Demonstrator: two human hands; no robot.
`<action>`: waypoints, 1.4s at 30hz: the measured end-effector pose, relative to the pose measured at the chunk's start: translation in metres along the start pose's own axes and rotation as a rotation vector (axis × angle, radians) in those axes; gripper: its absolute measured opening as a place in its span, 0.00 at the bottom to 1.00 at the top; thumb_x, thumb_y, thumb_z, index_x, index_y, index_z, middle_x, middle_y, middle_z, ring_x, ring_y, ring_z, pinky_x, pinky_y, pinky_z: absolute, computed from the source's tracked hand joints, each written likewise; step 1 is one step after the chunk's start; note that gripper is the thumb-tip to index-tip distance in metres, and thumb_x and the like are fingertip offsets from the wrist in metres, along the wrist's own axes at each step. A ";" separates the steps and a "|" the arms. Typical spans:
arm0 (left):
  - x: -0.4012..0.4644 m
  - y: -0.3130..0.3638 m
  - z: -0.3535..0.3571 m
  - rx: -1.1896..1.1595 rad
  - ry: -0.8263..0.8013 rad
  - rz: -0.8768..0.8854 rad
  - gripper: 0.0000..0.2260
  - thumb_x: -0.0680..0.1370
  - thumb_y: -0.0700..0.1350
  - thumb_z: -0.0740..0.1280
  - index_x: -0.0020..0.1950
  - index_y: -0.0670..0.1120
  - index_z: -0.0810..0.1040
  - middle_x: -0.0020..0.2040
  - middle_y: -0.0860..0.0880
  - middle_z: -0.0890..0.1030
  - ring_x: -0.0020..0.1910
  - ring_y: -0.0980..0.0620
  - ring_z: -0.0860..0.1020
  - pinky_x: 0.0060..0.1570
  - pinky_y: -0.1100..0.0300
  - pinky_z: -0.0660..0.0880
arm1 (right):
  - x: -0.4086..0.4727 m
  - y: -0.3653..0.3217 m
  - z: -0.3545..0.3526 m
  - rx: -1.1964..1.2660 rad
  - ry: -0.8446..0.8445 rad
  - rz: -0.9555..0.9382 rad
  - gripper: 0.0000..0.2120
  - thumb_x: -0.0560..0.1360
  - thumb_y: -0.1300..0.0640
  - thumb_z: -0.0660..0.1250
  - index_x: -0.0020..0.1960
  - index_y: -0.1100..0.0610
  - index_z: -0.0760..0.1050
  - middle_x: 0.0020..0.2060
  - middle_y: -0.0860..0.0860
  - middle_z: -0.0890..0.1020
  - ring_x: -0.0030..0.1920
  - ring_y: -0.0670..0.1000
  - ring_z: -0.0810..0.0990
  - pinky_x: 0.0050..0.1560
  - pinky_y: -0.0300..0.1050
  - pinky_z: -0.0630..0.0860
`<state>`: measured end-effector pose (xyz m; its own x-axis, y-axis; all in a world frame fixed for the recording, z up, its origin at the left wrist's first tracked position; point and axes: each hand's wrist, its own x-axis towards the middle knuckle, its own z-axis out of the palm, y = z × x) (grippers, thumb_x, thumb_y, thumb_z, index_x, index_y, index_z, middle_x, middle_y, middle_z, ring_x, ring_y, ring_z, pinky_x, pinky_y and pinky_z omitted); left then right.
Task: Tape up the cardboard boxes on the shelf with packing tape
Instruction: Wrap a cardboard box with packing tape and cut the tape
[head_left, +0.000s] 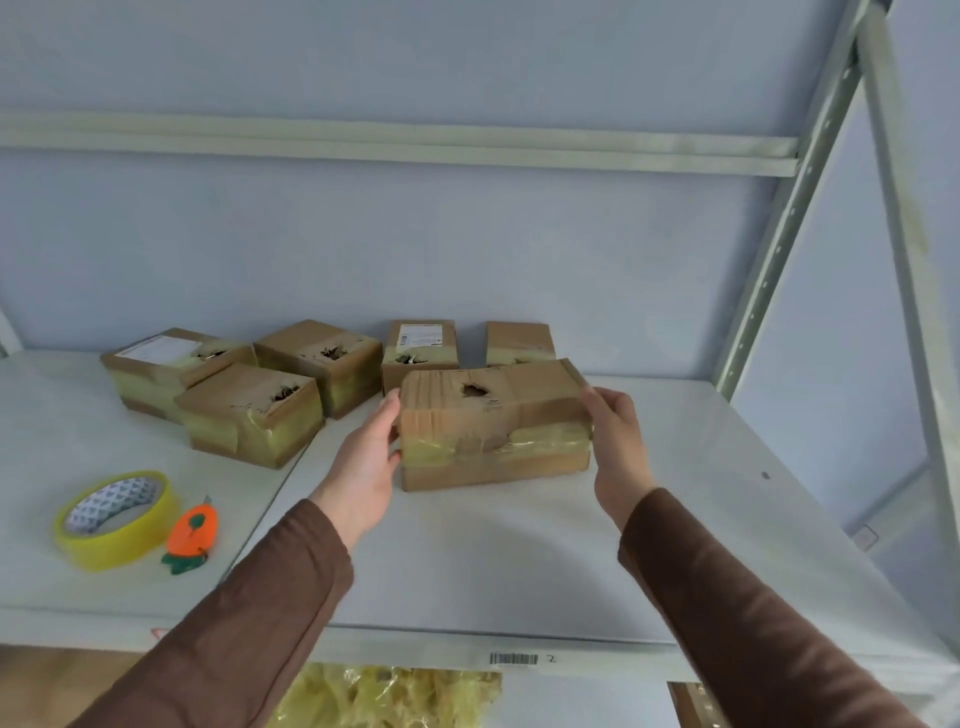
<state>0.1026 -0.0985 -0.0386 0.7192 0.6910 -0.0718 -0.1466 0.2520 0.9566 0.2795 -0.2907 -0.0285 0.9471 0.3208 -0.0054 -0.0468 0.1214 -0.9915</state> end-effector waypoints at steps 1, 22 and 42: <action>0.001 0.003 -0.014 0.007 0.020 0.008 0.22 0.85 0.56 0.59 0.79 0.54 0.68 0.71 0.54 0.77 0.70 0.55 0.74 0.72 0.53 0.66 | -0.011 0.002 0.009 -0.001 -0.009 -0.009 0.07 0.81 0.49 0.67 0.55 0.51 0.74 0.58 0.53 0.80 0.59 0.53 0.78 0.65 0.52 0.73; -0.027 0.085 -0.232 0.368 -0.108 0.164 0.11 0.85 0.46 0.62 0.60 0.53 0.82 0.65 0.56 0.81 0.67 0.56 0.77 0.66 0.56 0.72 | -0.186 0.035 0.187 -0.396 0.185 -0.820 0.13 0.78 0.67 0.66 0.60 0.55 0.73 0.55 0.48 0.76 0.57 0.52 0.75 0.57 0.48 0.73; -0.025 0.065 -0.273 1.513 -0.338 0.562 0.13 0.75 0.49 0.75 0.36 0.54 0.73 0.38 0.56 0.74 0.45 0.54 0.71 0.42 0.54 0.71 | -0.203 0.093 0.309 -0.742 -0.447 -0.247 0.09 0.73 0.57 0.72 0.52 0.57 0.77 0.47 0.53 0.79 0.46 0.57 0.77 0.45 0.49 0.73</action>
<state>-0.1107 0.0854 -0.0518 0.9441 0.2410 0.2248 0.1846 -0.9518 0.2449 -0.0152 -0.0545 -0.0790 0.6836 0.7205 0.1165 0.5059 -0.3527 -0.7872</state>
